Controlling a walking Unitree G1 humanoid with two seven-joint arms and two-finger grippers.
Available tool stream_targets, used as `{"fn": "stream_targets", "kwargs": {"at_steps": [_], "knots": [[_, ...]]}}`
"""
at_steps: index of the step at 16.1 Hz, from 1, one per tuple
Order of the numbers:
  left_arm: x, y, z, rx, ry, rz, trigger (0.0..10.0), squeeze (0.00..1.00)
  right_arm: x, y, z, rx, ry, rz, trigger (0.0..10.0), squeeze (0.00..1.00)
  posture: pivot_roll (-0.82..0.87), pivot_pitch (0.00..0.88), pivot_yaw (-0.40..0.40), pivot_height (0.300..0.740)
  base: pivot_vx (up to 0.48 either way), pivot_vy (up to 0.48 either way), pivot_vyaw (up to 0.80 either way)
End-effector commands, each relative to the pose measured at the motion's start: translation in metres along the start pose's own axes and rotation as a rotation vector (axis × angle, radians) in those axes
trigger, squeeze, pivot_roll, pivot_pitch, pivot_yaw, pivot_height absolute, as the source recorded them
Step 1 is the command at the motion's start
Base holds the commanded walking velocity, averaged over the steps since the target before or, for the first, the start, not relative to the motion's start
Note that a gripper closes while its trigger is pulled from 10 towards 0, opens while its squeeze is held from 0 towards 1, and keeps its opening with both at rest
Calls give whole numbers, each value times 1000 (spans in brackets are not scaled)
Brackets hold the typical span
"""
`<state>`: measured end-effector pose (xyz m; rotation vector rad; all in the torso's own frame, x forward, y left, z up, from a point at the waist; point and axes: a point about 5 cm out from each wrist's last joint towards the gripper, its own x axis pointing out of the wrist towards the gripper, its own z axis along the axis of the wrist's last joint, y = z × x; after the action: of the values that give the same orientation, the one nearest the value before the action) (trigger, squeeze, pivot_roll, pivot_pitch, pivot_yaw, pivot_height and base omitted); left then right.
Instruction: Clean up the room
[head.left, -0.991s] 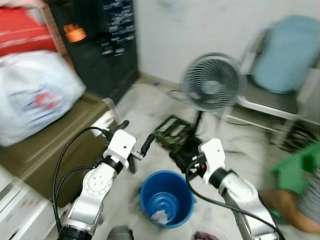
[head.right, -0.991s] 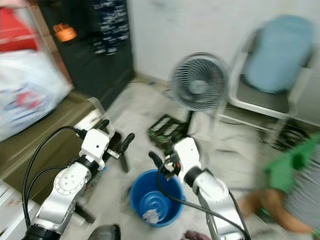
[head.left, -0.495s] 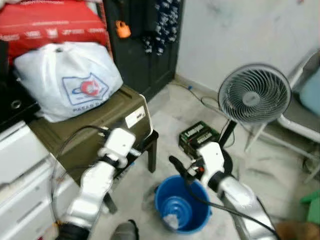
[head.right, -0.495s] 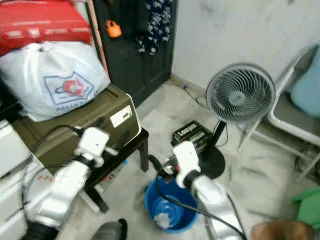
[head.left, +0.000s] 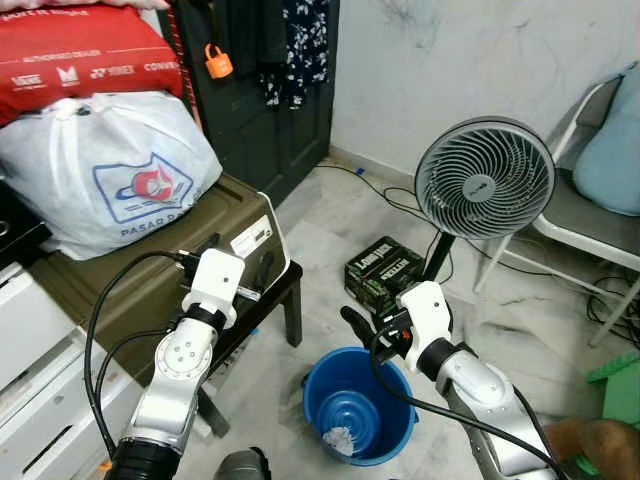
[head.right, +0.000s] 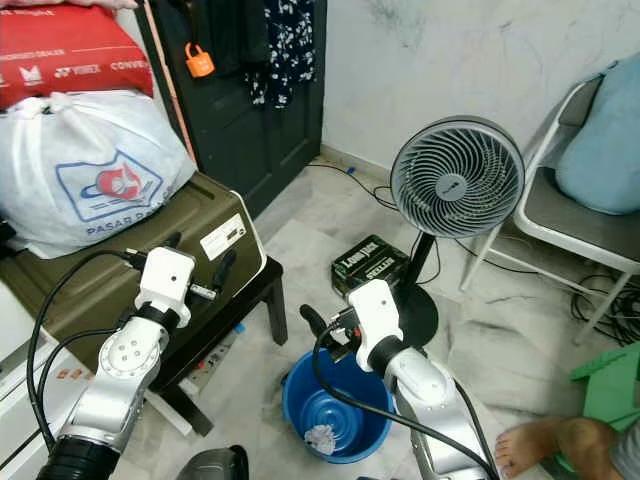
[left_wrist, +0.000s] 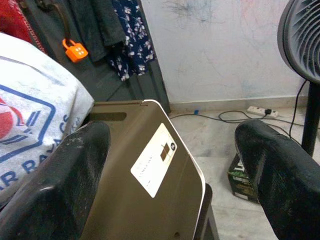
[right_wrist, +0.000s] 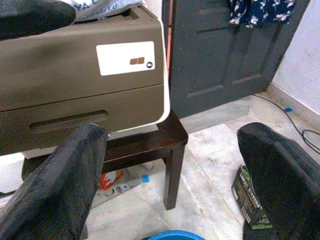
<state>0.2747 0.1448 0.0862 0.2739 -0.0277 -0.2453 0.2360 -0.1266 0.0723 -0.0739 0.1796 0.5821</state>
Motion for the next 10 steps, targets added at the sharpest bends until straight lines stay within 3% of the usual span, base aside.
{"fn": "stream_targets", "kwargs": {"at_steps": [1,5,10], "knots": [[0,-2,-1,-18,4,-11,10000,0,-1,-3,-1,-5,4,-18,10000,0,-77,0,-9,740,0,0,0],[0,-3,1,-47,1,-17,10000,0,-2,-4,-3,-3,12,-22,10000,0,-77,0,-7,740,0,0,0],[-1,-4,0,-53,3,-20,10000,0,-2,-4,-4,2,15,-27,10000,0,-80,0,-10,740,0,374,0]]}}
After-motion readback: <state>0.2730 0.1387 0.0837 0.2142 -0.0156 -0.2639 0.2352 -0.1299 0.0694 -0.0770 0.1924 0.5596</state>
